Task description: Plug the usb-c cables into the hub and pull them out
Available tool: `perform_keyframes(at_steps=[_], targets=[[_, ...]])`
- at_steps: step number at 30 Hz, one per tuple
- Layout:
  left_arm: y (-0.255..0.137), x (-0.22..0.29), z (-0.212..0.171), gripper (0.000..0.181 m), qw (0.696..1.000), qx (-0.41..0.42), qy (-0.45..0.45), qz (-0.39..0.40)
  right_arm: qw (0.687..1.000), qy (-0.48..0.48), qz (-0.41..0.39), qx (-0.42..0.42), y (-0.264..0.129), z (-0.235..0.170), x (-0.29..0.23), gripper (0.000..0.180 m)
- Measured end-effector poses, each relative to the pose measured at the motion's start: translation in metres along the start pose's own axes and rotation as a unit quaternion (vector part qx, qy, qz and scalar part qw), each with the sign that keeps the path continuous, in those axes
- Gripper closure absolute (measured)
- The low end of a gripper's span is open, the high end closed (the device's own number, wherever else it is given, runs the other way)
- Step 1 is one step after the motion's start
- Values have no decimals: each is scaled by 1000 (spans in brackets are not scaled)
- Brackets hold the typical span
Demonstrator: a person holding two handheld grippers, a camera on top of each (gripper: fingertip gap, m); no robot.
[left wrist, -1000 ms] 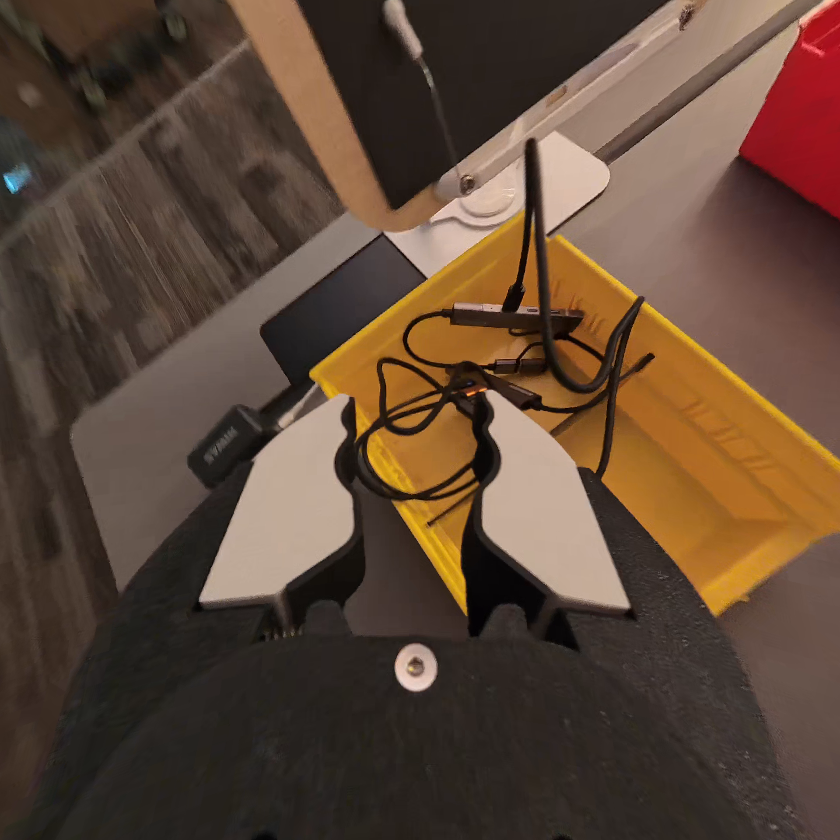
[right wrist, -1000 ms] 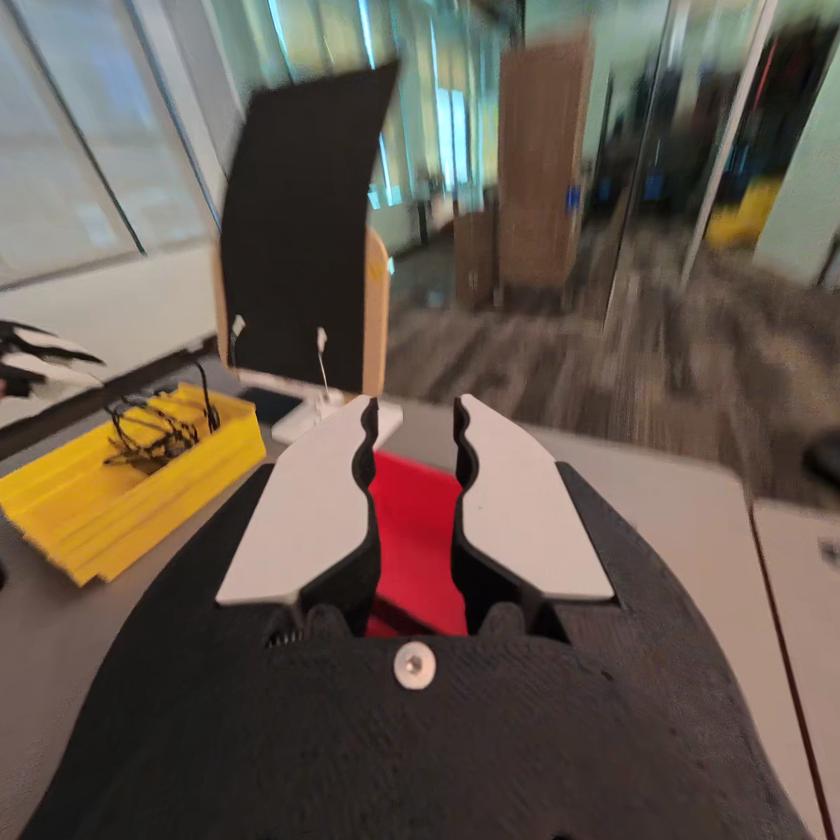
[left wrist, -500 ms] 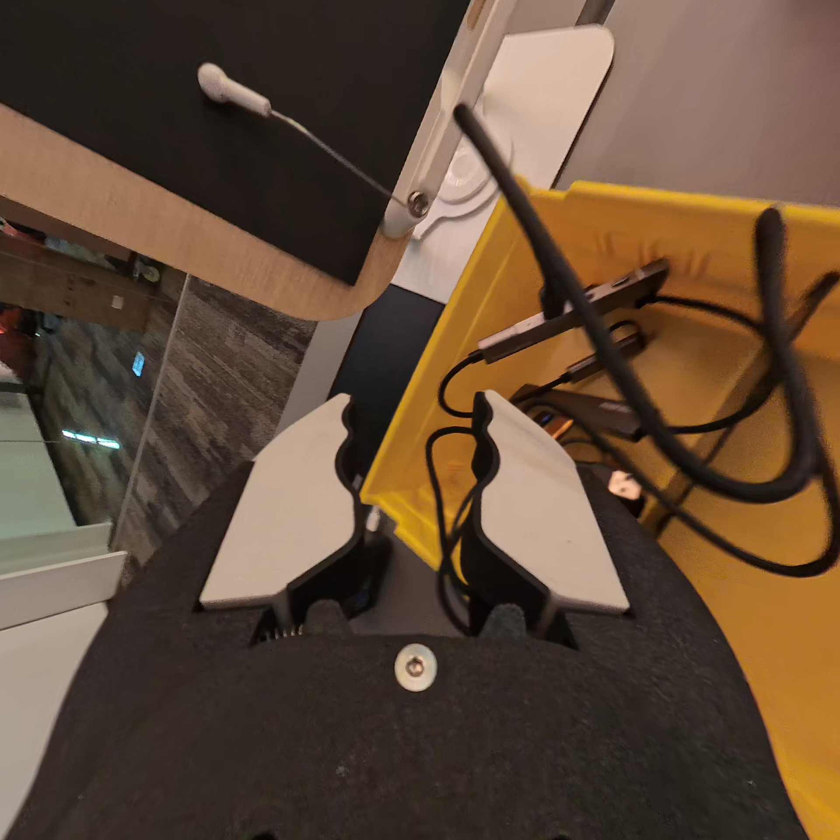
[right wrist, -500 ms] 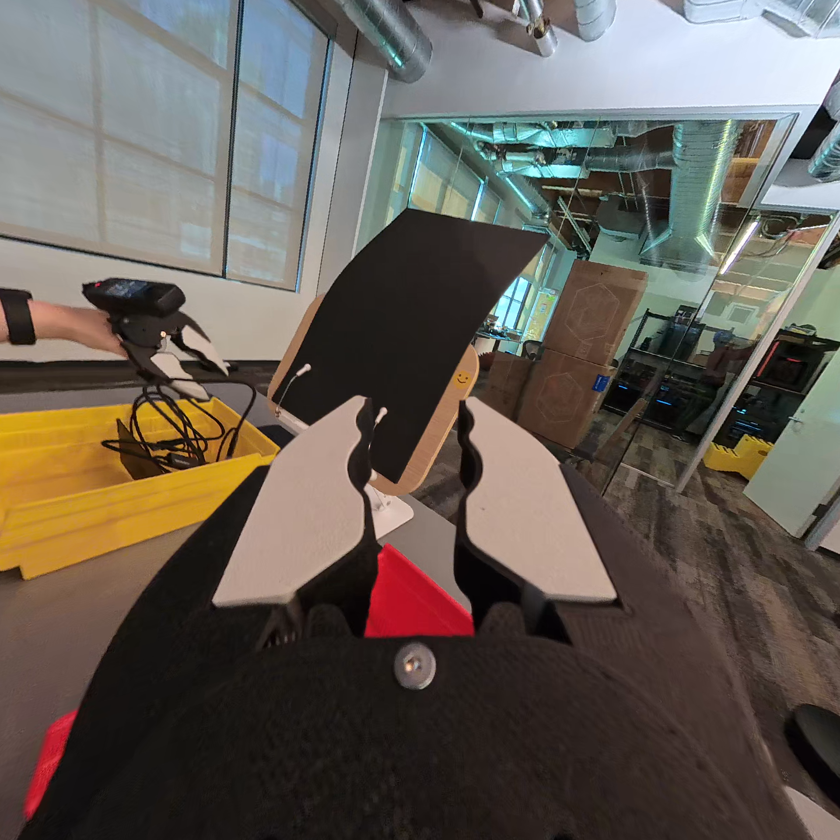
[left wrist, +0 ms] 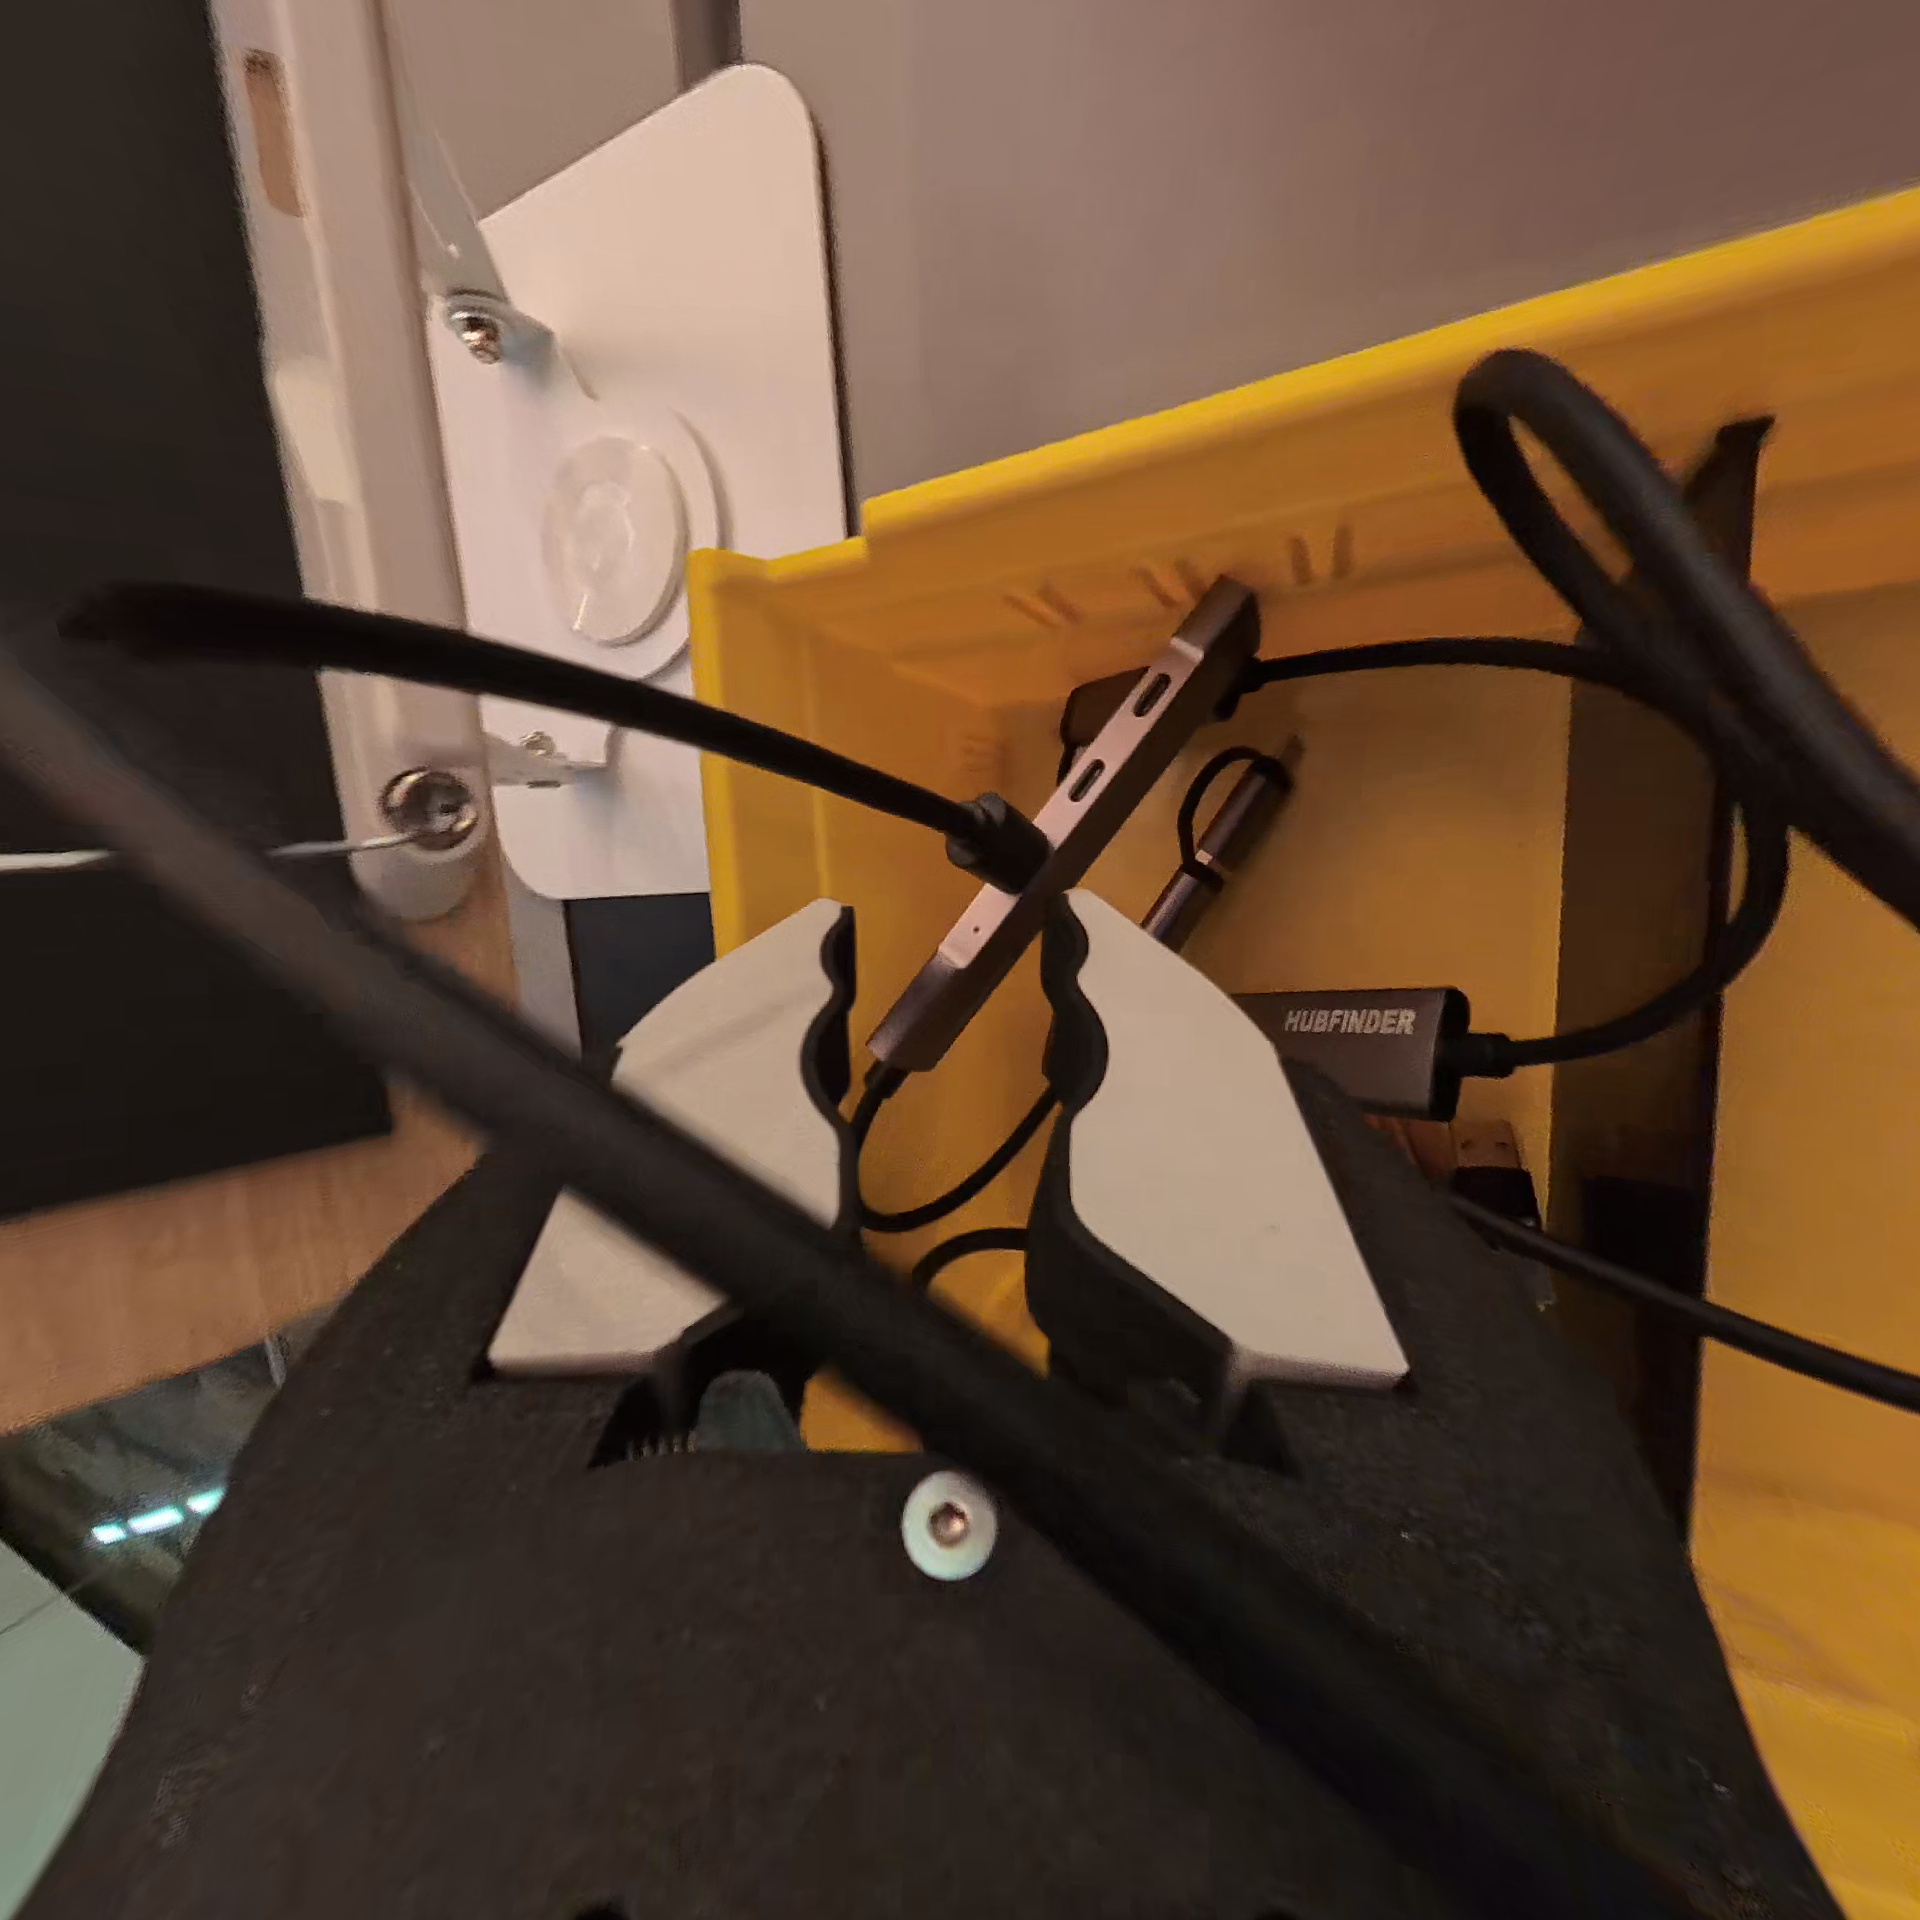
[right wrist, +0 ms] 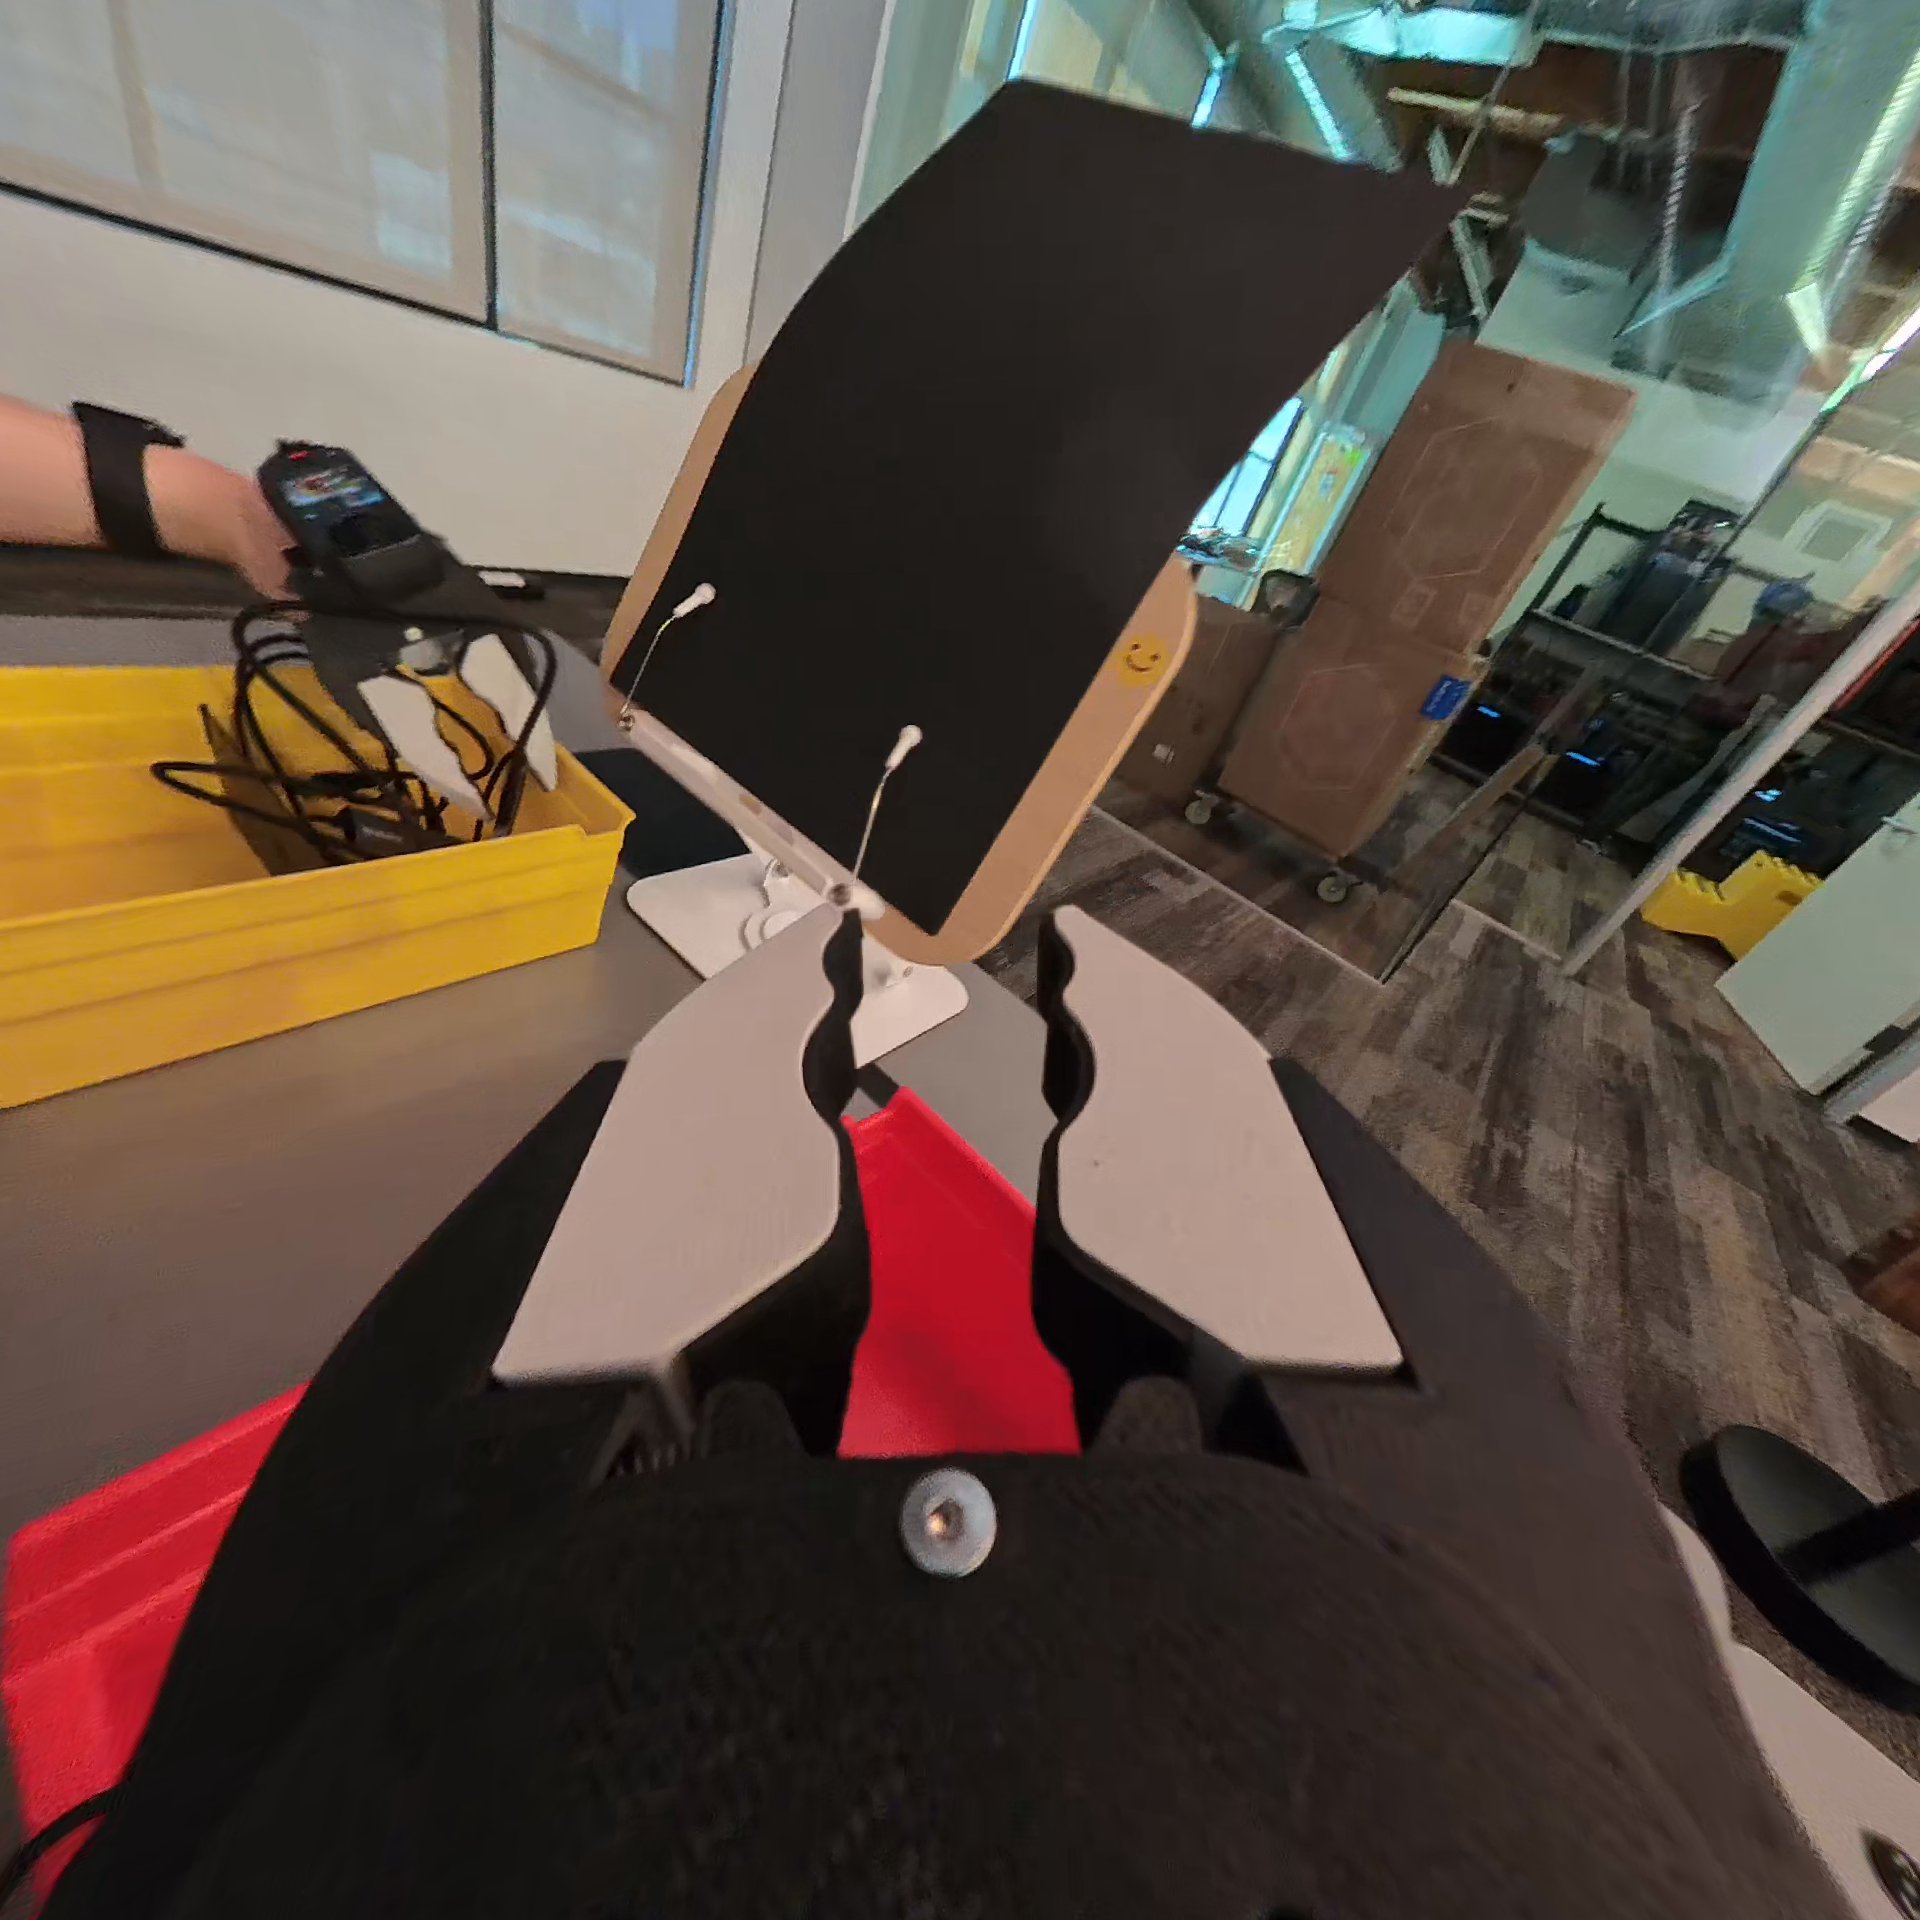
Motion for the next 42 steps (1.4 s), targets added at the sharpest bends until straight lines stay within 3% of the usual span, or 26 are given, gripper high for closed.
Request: perform_keyframes(at_steps=[11,21,42], targets=[[27,11,-12,156,994,-42,36,-92,998,-2,65,6,15,-4,-12,151],[-10,10,-4,170,998,-41,36,-41,996,-9,82,10,16,-1,-19,155],[-106,-13,44,171,989,-112,55,74,990,-38,134,29,31,15,-52,160]])
Point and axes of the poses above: each gripper's, where its closed fingertips meet, y out along the fingers, z out of its top, x = y × z across the jaws, the point moved 5 cm from there along -y, back along the fingers, and after that the axes turned 12 degrees about z, right-handed, at the moved point
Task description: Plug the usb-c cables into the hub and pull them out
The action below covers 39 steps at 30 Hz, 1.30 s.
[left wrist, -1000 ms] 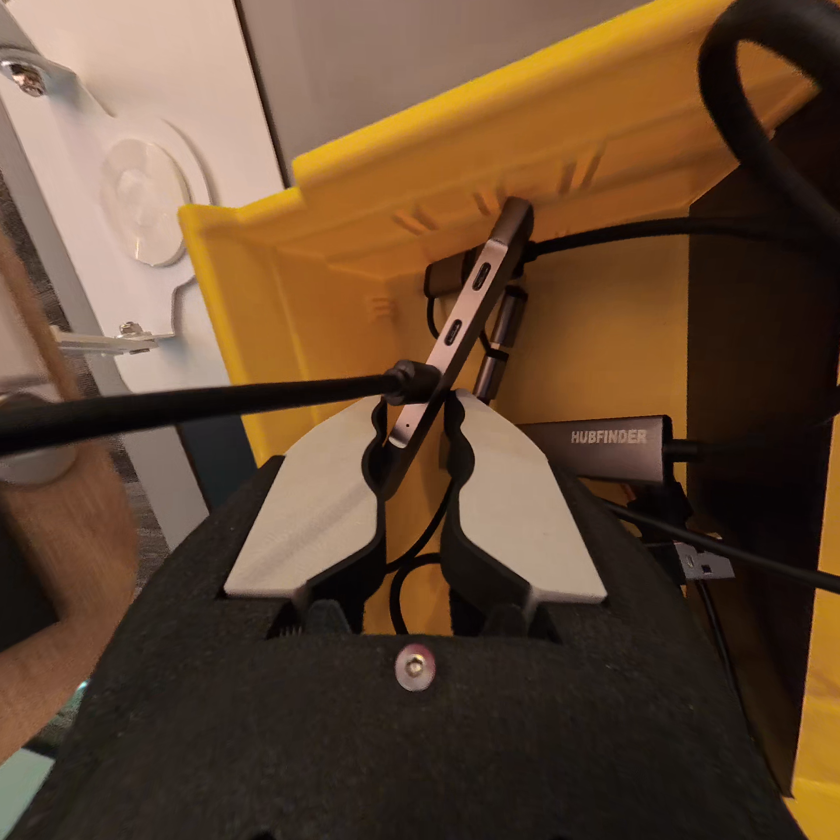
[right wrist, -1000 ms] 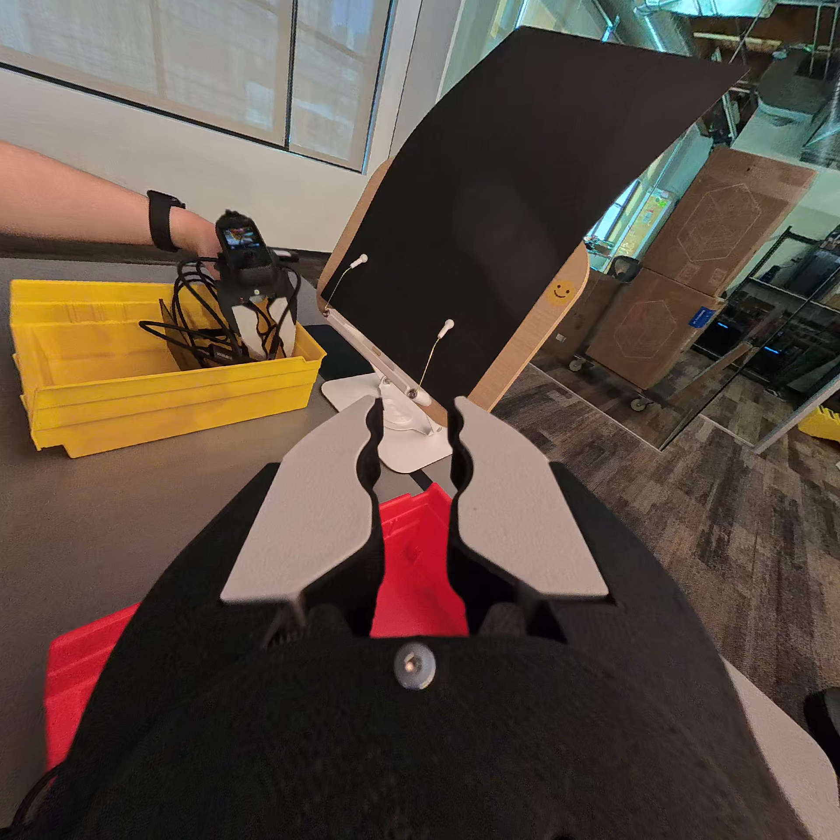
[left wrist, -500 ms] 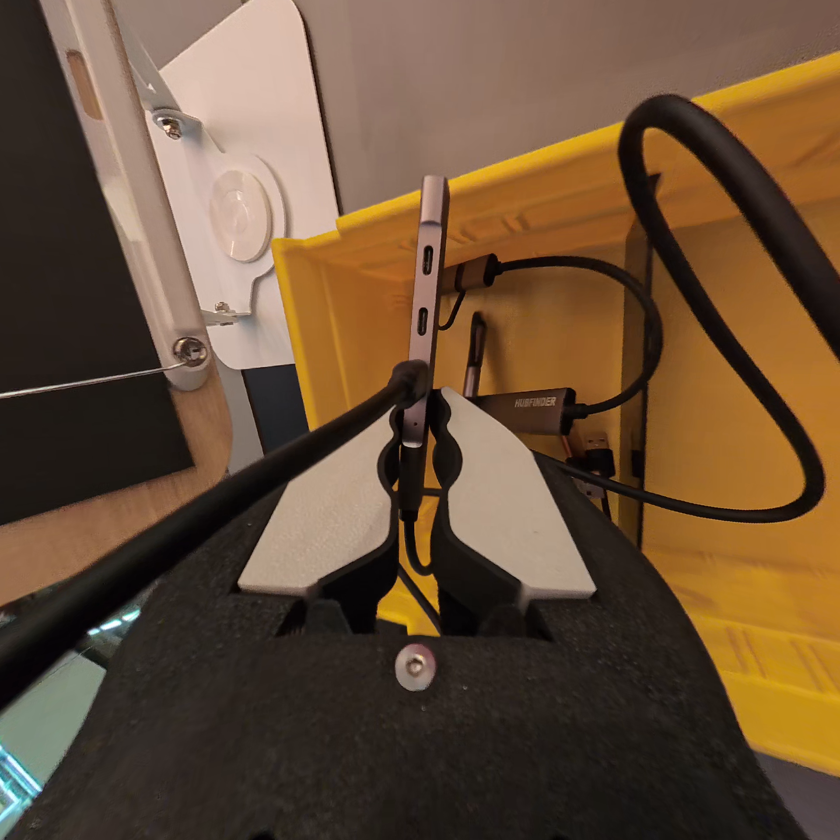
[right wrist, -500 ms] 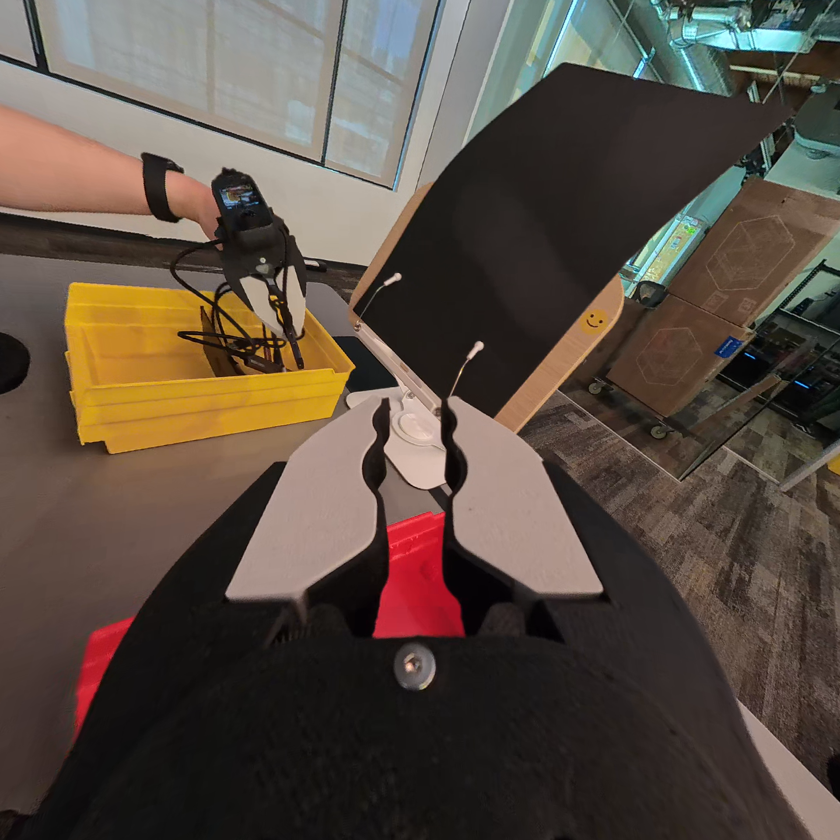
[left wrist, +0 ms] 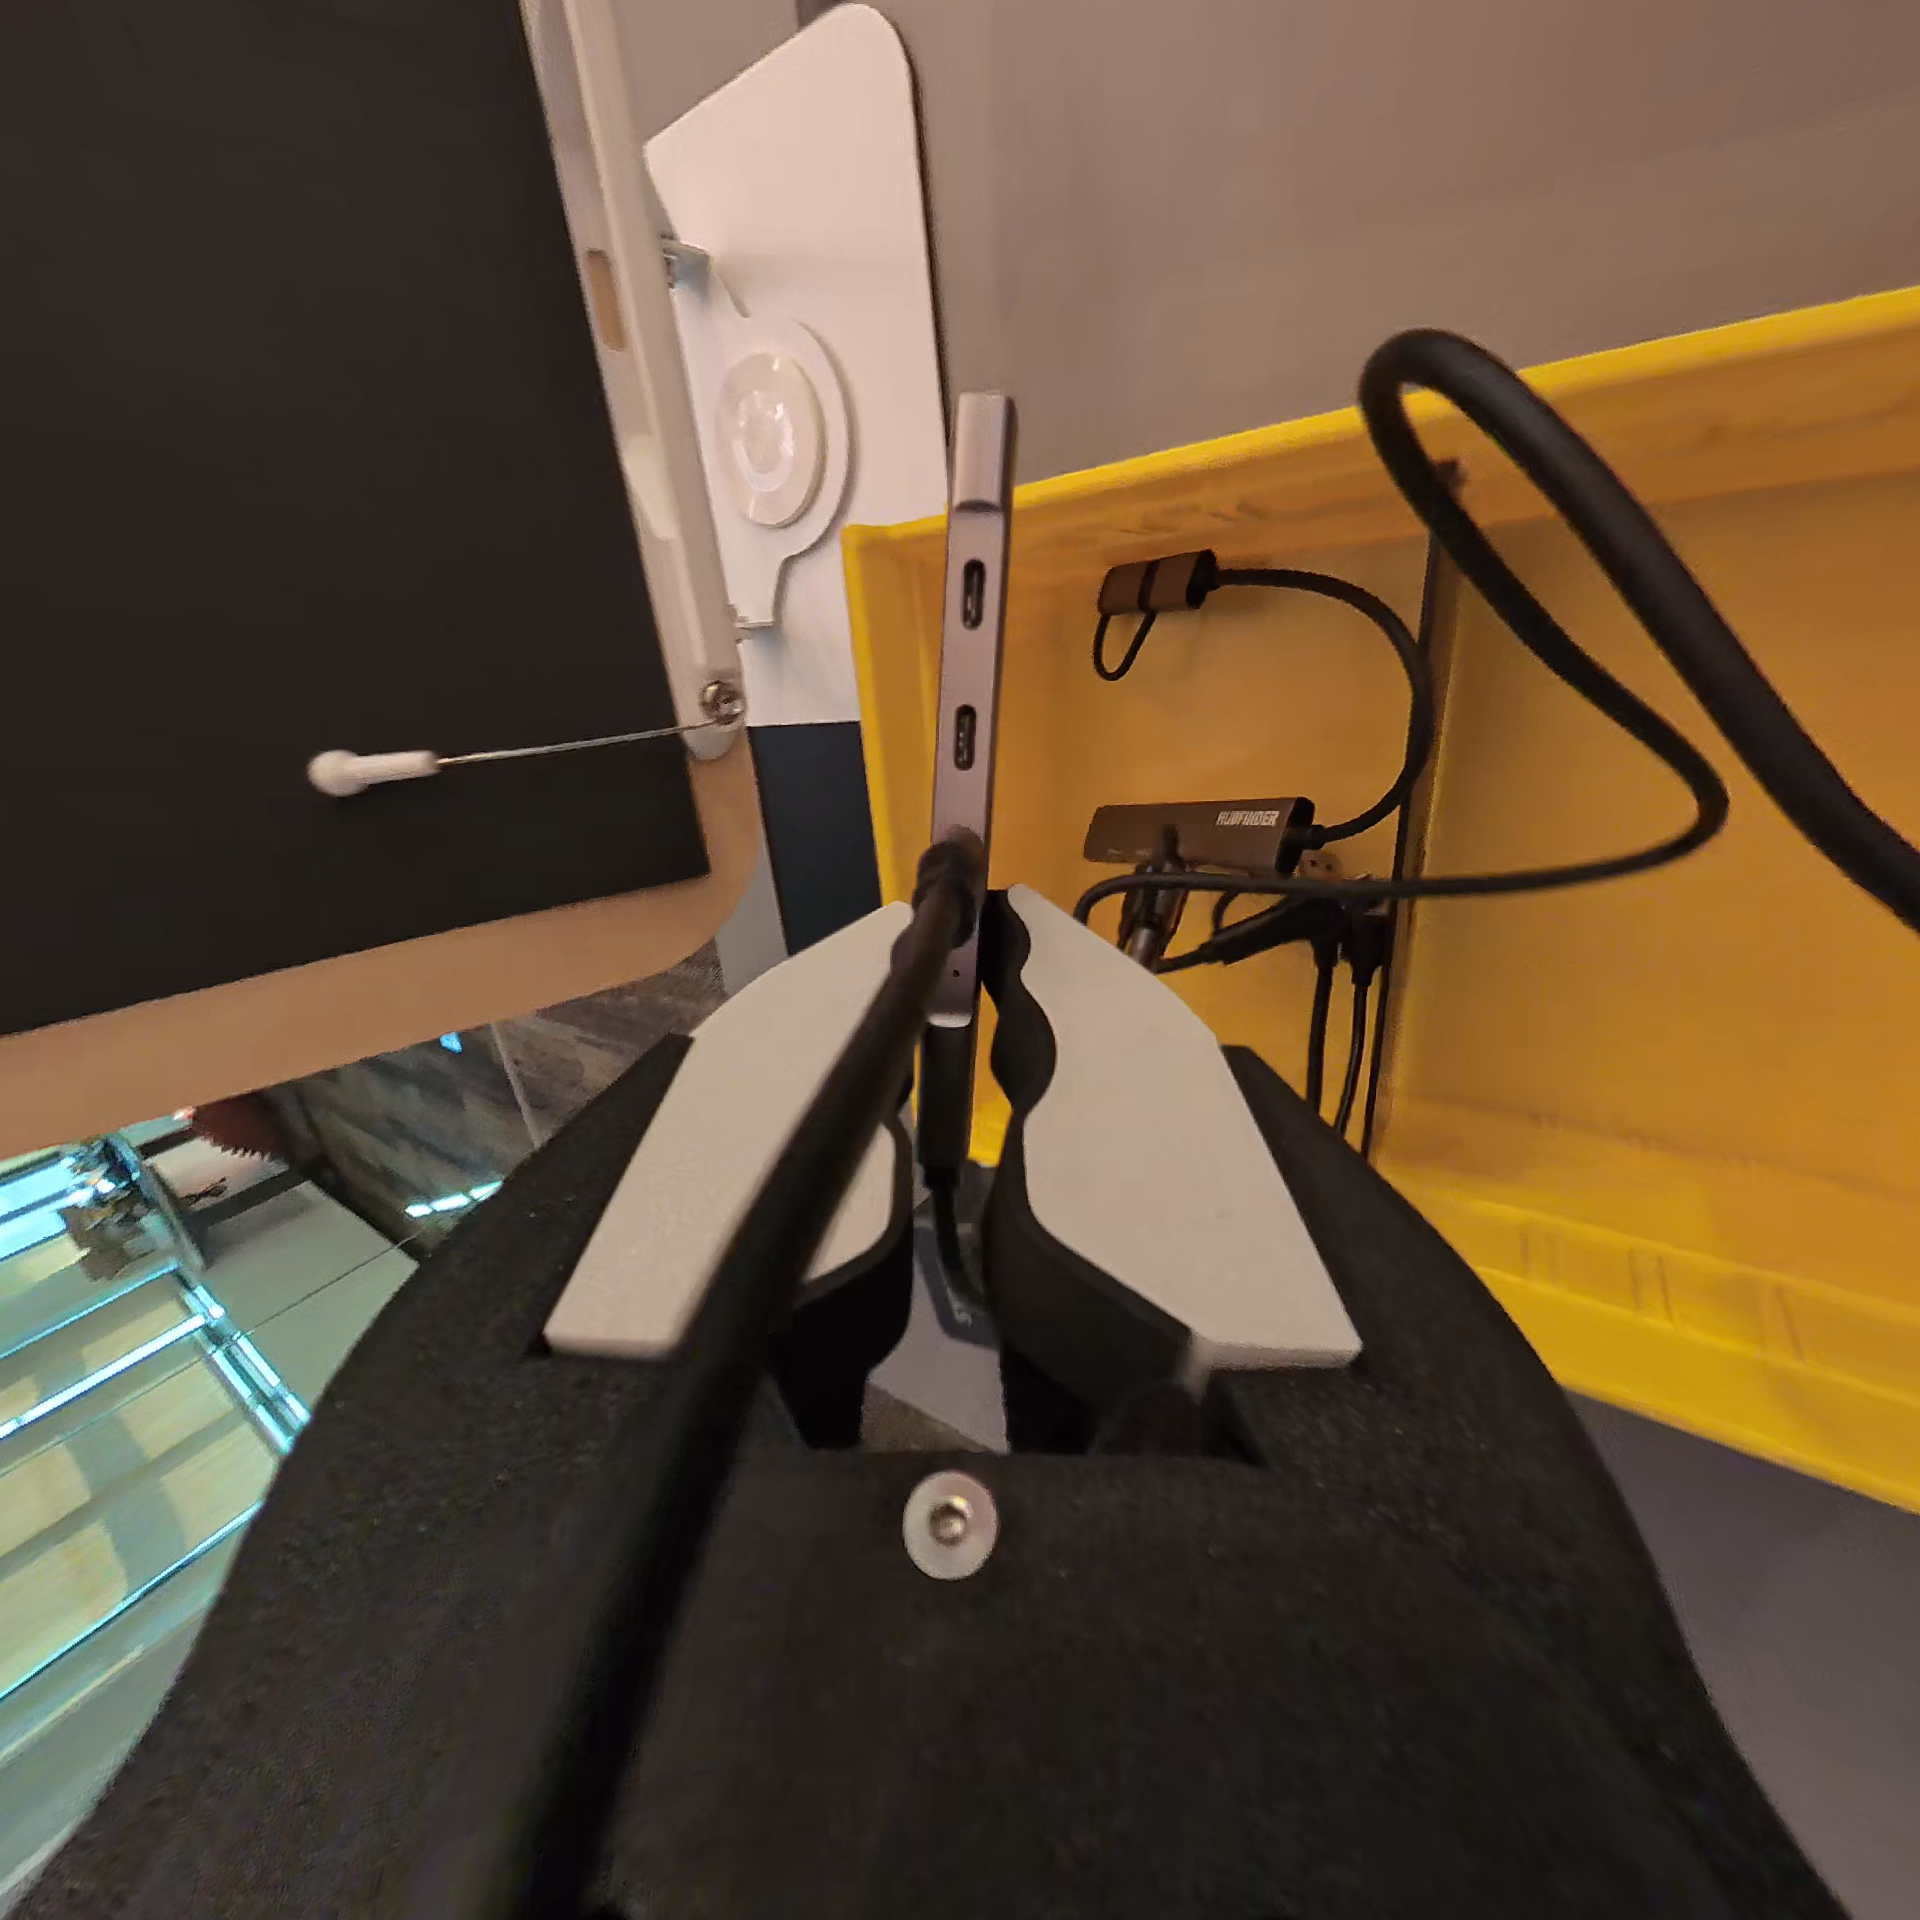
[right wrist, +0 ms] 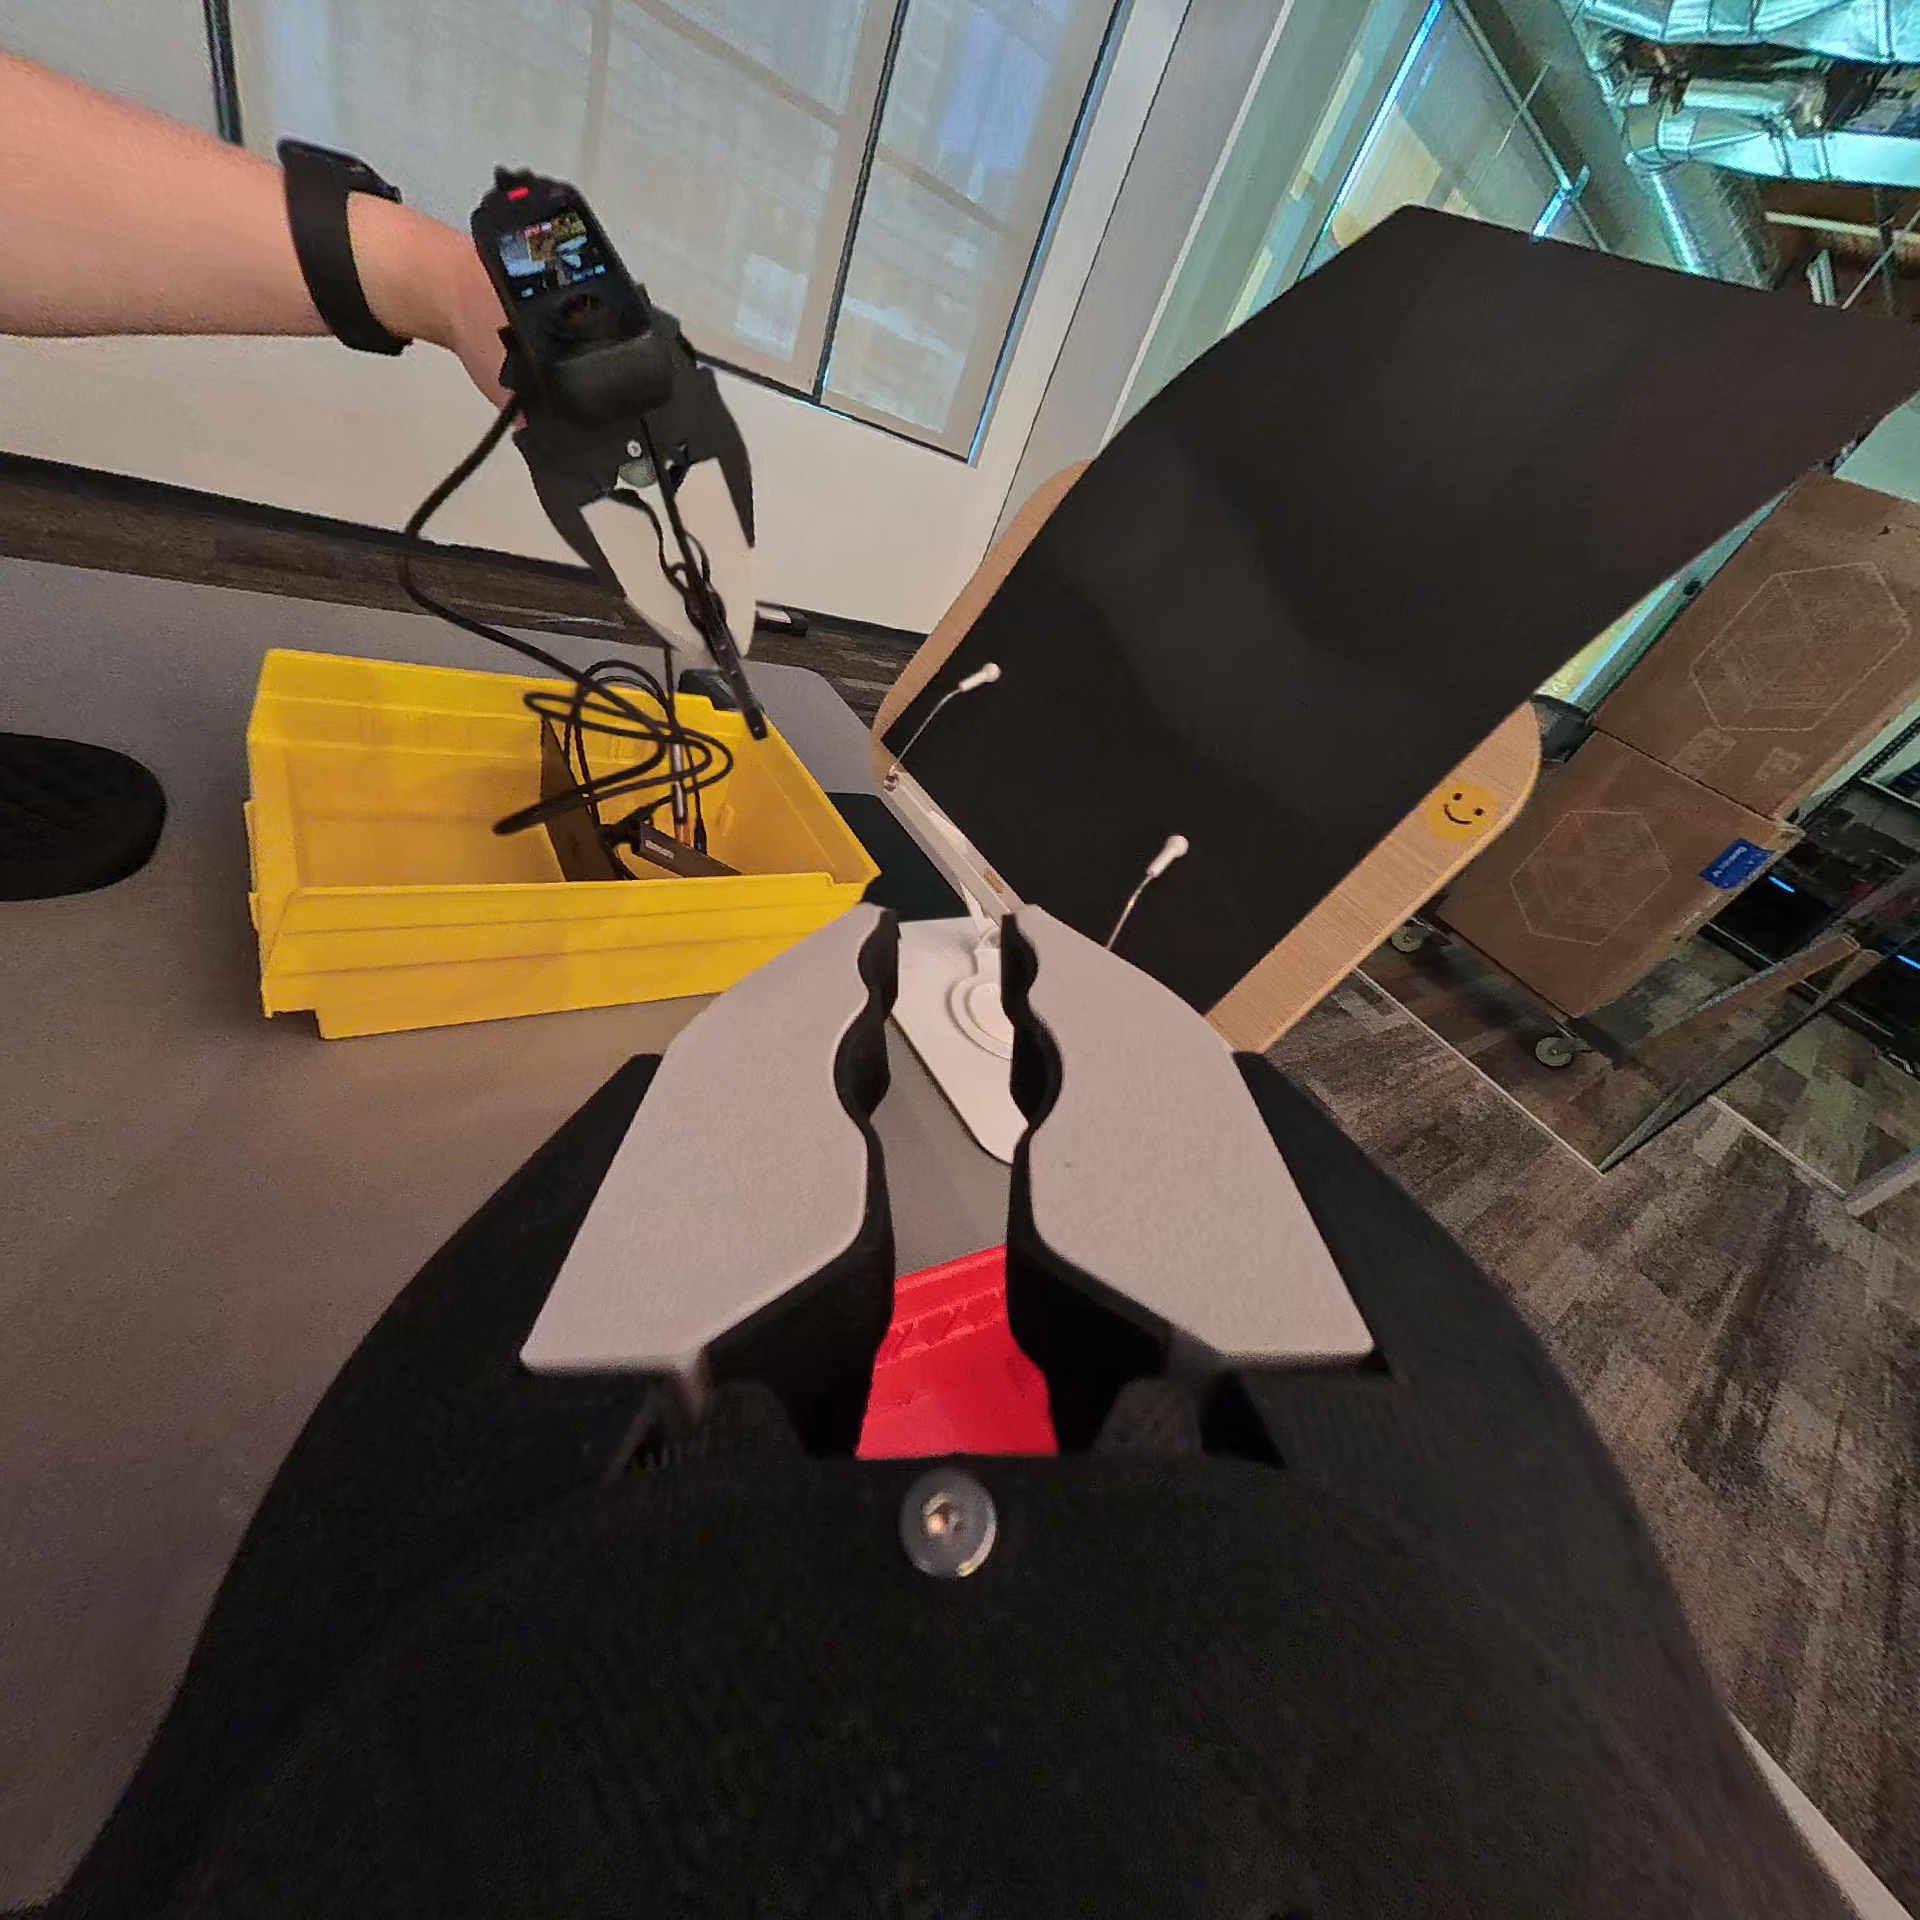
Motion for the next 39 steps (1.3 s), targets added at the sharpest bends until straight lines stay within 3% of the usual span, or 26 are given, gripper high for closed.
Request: perform_keyframes(at_steps=[10,16,20,24,28,39], targets=[[-88,-35,46,171,996,-12,20,82,999,-37,28,16,29,15,-26,160],[-147,-51,108,172,992,5,51,118,993,-92,19,76,35,43,-51,152],[-173,-44,159,171,990,20,76,113,986,-128,-8,108,29,63,-64,137],[-174,-19,203,171,989,48,103,95,976,-158,-35,144,19,78,-73,134],[-162,5,233,171,989,79,97,74,977,-180,-25,115,19,78,-79,134],[-130,32,249,172,994,80,72,32,975,-221,1,-6,39,53,-81,146]])
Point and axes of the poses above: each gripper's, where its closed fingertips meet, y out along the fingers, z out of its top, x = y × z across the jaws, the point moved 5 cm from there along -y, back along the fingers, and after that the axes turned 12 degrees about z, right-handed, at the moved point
